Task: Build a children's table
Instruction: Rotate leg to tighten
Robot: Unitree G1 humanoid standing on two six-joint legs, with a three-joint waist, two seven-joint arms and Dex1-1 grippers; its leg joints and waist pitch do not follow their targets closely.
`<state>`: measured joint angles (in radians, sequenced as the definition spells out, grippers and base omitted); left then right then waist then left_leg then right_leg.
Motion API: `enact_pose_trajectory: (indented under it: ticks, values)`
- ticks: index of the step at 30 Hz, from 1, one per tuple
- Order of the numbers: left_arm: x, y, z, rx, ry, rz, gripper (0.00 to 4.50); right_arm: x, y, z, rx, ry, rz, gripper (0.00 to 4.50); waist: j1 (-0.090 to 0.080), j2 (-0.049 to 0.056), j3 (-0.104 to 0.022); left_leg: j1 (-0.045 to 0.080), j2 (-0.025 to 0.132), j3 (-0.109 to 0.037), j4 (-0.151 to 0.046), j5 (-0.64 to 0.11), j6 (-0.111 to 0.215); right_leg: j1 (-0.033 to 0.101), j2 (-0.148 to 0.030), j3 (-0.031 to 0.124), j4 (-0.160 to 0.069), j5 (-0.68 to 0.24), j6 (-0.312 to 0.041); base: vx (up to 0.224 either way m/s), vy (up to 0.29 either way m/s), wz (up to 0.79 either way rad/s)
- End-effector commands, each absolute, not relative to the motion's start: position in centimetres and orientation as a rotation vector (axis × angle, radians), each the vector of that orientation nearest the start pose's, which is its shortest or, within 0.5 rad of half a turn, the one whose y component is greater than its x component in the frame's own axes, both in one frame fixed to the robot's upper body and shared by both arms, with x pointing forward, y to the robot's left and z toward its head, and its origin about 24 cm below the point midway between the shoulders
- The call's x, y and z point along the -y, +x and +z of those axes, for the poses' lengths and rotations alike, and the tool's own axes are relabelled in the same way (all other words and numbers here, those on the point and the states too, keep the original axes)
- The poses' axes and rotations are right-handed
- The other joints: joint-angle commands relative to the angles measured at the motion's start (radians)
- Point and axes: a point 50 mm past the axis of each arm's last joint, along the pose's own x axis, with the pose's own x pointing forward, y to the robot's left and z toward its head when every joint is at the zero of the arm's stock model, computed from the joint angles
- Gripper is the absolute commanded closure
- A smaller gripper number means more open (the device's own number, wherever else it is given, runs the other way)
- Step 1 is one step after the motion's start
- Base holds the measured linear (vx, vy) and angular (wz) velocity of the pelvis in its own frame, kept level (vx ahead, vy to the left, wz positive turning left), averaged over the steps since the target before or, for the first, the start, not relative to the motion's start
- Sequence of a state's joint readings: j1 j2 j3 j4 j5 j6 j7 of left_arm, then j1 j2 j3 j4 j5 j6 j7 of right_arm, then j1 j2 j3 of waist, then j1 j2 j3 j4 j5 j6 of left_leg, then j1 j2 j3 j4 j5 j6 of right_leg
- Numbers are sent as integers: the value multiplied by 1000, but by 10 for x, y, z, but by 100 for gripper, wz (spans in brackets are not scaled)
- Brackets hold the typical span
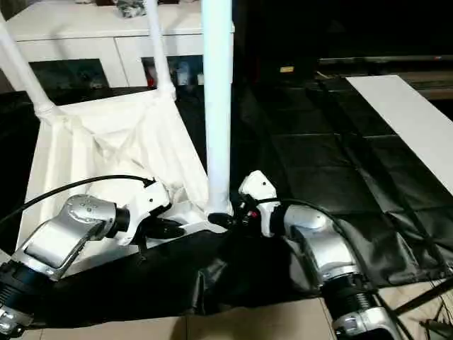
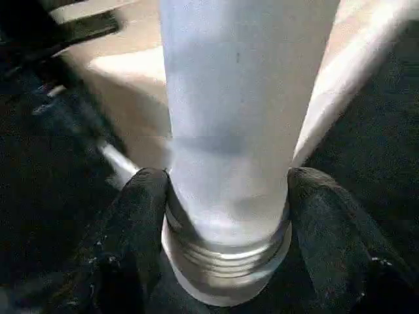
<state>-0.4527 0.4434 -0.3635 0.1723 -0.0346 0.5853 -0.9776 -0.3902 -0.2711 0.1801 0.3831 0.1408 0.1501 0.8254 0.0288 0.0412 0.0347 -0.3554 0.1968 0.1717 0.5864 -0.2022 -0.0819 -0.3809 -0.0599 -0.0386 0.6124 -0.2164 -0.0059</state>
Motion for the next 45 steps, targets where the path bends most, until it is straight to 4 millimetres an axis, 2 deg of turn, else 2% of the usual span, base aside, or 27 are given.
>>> enact_pose_trajectory:
  ticks: [1, 2, 3, 4, 5, 6, 7, 8, 12, 15, 16, 17, 21, 23, 25, 26, 29, 32, 34, 37, 39, 41, 45]
  values:
    - [-124, 285, 30, -731, 334, -1081, 450, 128, 315, 39, -276, -116, 775, 196, 1, -4, -39, 1, 24, -7, -72, -187, 29, 40, -66, 35, -79, -167, -241, 0, 0, 0]
    - [-118, 290, 26, -729, 323, -1029, 450, 126, 318, 35, -287, -94, 665, 196, -3, -6, -38, 0, 23, -8, -75, -203, 13, 40, -67, 37, -83, -226, -223, 0, 0, 0]
    - [-118, 290, 26, -729, 323, -1029, 450, 126, 318, 35, -287, -94, 665, 196, -4, -5, -37, 2, 23, -8, -76, -210, 5, 37, -67, 37, -87, -252, -213, 0, 0, 0]
    - [-110, 297, 22, -715, 319, -954, 450, 123, 322, 29, -305, -89, 505, 196, -7, -7, -36, 2, 22, -10, -78, -229, -5, 36, -68, 38, -91, -299, -192, 0, 0, 0]
    - [-107, 300, 20, -709, 315, -925, 450, 122, 323, 26, -316, -79, 456, 196, -6, -6, -35, 4, 20, -11, -78, -245, -14, 31, -68, 38, -96, -339, -174, 0, 0, 0]
    - [-106, 300, 20, -708, 315, -920, 450, 122, 323, 26, -318, -77, 448, 196, -8, -8, -35, 6, 21, -11, -79, -250, -17, 29, -68, 39, -98, -350, -169, 0, 0, 0]
    - [-100, 306, 18, -698, 310, -858, 450, 119, 325, 19, -354, -99, 326, 196, -6, -1, -36, 7, 21, -13, -79, -255, -19, 28, -68, 40, -99, -351, -162, 0, 0, 0]
    - [-100, 306, 18, -698, 310, -858, 450, 119, 325, 19, -354, -99, 326, 196, -10, -1, -37, 9, 20, -11, -78, -262, -22, 23, -67, 41, -102, -344, -161, 0, 0, 0]
    - [-92, 317, 15, -684, 313, -772, 450, 98, 328, 18, -369, -78, 243, 196, -10, -1, -38, 6, 18, -13, -81, -270, -22, 25, -64, 40, -99, -298, -158, 0, 0, 0]
    - [-88, 320, 14, -682, 329, -769, 450, 80, 328, 24, -329, -41, 325, 196, -7, 0, -40, 3, 20, -14, -81, -271, -12, 27, -67, 41, -98, -279, -158, 0, 0, 0]
    - [-87, 321, 15, -677, 341, -773, 450, 70, 328, 31, -284, -14, 379, 140, -6, 1, -39, 3, 21, -14, -83, -271, -10, 27, -67, 41, -98, -274, -159, 0, 0, 0]
    - [-87, 321, 15, -676, 343, -775, 450, 69, 328, 32, -276, -10, 386, 126, -4, 2, -39, 5, 21, -14, -82, -277, -9, 25, -67, 42, -99, -279, -158, 0, 0, 0]
    - [-90, 318, 17, -676, 351, -831, 450, 74, 329, 37, -255, -20, 410, 98, -1, 1, -39, 3, 22, -14, -85, -278, -6, 27, -68, 42, -98, -277, -161, 0, 0, 0]
    - [-93, 313, 18, -674, 359, -916, 450, 80, 330, 42, -234, -52, 482, 90, -4, -2, -40, -6, 22, -16, -86, -254, 0, 34, -68, 40, -94, -251, -163, 0, 0, 0]
    - [-95, 309, 19, -675, 359, -955, 450, 83, 329, 43, -232, -72, 530, 90, -2, 1, -44, -1, 25, -14, -81, -227, 6, 34, -70, 42, -91, -204, -176, 0, 0, 0]
    - [-97, 304, 20, -662, 368, -1028, 450, 91, 325, 44, -238, -97, 632, 90, 0, -1, -46, -5, 24, -13, -78, -190, 17, 40, -68, 41, -84, -141, -190, 0, 0, 0]
    - [-102, 299, 22, -664, 366, -1073, 450, 103, 320, 45, -242, -136, 737, 90, 4, 3, -49, -6, 25, -9, -69, -133, 44, 42, -66, 41, -71, -4, -229, 0, 0, 0]
    - [-108, 291, 27, -648, 359, -1161, 450, 120, 308, 49, -248, -213, 912, 90, 15, 1, -52, -2, 27, -7, -64, -101, 72, 48, -65, 39, -65, 73, -251, 0, 0, 0]
    - [-112, 284, 32, -631, 354, -1241, 450, 128, 299, 51, -260, -234, 1011, 90, 18, 2, -52, -3, 28, -7, -64, -95, 83, 48, -65, 38, -62, 87, -258, 0, 0, 0]
    - [-114, 281, 35, -626, 350, -1277, 450, 131, 296, 52, -266, -234, 1049, 90, 16, 1, -47, 1, 30, -6, -69, -142, 75, 44, -66, 38, -69, 5, -264, 0, 0, 0]
    - [-117, 279, 38, -623, 347, -1284, 450, 132, 295, 53, -263, -220, 1063, 90, 17, 3, -44, 6, 31, -5, -72, -175, 57, 40, -66, 38, -74, -66, -259, 0, 0, 0]
    - [-118, 278, 40, -618, 340, -1292, 450, 131, 294, 55, -255, -197, 1078, 90, 17, 2, -44, 5, 32, -6, -73, -178, 50, 41, -67, 39, -73, -74, -256, 0, 0, 0]
    - [-119, 276, 41, -619, 328, -1313, 450, 126, 292, 55, -257, -159, 1109, 90, 19, -1, -47, 3, 29, -6, -70, -146, 53, 42, -65, 39, -69, -33, -254, 0, 0, 0]
